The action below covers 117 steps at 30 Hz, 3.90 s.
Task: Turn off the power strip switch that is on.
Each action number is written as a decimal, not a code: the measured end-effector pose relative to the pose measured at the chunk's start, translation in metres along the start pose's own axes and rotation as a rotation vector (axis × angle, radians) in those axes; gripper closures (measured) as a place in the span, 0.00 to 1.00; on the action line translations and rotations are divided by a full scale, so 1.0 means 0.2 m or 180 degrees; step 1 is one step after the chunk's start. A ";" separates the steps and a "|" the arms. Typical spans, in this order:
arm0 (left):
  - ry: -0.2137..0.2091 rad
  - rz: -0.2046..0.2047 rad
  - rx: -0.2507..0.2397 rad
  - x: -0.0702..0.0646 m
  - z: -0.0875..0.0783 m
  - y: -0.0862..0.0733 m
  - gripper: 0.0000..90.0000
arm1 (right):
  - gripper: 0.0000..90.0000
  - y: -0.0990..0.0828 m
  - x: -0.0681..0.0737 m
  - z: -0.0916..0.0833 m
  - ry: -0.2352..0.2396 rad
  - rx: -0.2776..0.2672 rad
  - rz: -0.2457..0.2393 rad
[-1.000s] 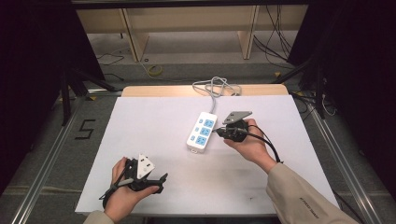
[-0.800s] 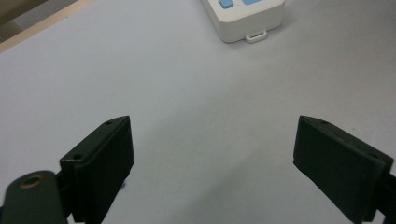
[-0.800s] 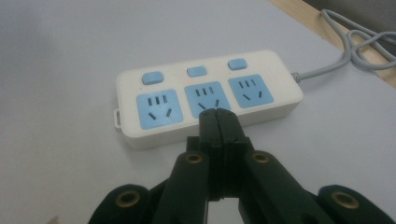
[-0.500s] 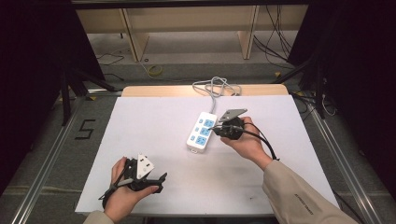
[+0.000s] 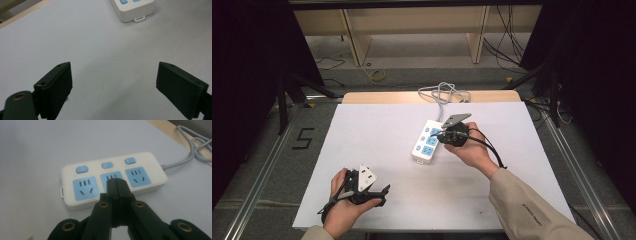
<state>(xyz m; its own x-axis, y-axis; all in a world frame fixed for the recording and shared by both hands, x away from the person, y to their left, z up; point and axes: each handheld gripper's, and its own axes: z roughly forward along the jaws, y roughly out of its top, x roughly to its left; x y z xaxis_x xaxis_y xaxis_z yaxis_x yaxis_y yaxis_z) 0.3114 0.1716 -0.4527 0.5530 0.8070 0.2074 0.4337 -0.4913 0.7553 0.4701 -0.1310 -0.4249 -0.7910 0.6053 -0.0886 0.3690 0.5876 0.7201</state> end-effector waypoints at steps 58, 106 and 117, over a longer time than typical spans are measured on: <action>-0.0027 -0.0007 -0.0005 -0.01 0.00 0.00 0.15 | 1.00 0.09 0.00 0.16 0.0010 0.0145 0.0016; -0.0049 -0.0003 -0.0001 -0.01 0.00 0.00 0.15 | 1.00 0.15 0.00 0.27 0.0056 0.0197 0.0071; -0.0053 -0.0008 -0.0004 -0.01 0.00 0.00 0.15 | 1.00 0.15 0.00 0.29 0.0065 0.0202 0.0081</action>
<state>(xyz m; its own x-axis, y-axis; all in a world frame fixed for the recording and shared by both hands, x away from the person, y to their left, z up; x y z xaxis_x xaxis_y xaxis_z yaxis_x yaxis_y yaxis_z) 0.3114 0.1705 -0.4534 0.5636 0.8027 0.1951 0.4342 -0.4888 0.7566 0.5099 -0.0812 -0.4435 -0.7905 0.6099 -0.0564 0.4189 0.6055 0.6767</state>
